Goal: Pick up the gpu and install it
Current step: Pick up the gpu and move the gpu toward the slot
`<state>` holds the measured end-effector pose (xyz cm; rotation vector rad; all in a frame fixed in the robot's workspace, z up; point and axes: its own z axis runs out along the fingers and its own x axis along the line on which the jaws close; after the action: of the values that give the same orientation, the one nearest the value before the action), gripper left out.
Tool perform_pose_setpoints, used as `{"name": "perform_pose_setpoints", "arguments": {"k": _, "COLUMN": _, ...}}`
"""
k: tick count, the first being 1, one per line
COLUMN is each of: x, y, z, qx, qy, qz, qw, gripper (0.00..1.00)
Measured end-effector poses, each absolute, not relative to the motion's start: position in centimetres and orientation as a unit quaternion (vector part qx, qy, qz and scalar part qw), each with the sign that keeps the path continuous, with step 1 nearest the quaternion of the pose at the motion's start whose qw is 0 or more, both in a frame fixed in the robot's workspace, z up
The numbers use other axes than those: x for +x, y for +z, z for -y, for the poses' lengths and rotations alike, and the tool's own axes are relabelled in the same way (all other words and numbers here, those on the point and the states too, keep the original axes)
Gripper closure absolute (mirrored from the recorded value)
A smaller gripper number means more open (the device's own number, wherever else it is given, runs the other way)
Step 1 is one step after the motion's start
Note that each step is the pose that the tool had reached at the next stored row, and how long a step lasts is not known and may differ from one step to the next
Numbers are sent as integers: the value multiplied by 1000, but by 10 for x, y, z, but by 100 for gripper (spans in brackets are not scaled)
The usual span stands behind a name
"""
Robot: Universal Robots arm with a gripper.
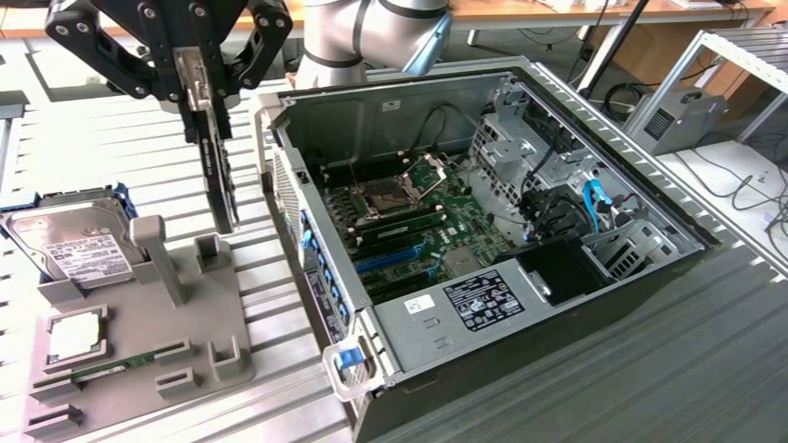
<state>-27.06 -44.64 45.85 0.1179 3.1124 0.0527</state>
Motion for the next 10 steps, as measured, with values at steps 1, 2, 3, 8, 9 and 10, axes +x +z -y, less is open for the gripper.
{"name": "perform_pose_setpoints", "arguments": {"k": 1, "x": -270, "y": 458, "z": 446, "qx": 38, "qy": 17, "qz": -999, "qw": 13, "gripper": 73}}
{"name": "perform_pose_setpoints", "arguments": {"k": 2, "x": -270, "y": 458, "z": 446, "qx": 38, "qy": 17, "qz": -999, "qw": 13, "gripper": 73}}
{"name": "perform_pose_setpoints", "arguments": {"k": 3, "x": -270, "y": 458, "z": 446, "qx": 38, "qy": 17, "qz": -999, "qw": 13, "gripper": 73}}
{"name": "perform_pose_setpoints", "arguments": {"k": 8, "x": -269, "y": 458, "z": 446, "qx": 38, "qy": 17, "qz": -999, "qw": 13, "gripper": 73}}
{"name": "perform_pose_setpoints", "arguments": {"k": 9, "x": -269, "y": 457, "z": 446, "qx": 38, "qy": 17, "qz": -999, "qw": 13, "gripper": 73}}
{"name": "perform_pose_setpoints", "arguments": {"k": 10, "x": -269, "y": 457, "z": 446, "qx": 38, "qy": 17, "qz": -999, "qw": 13, "gripper": 73}}
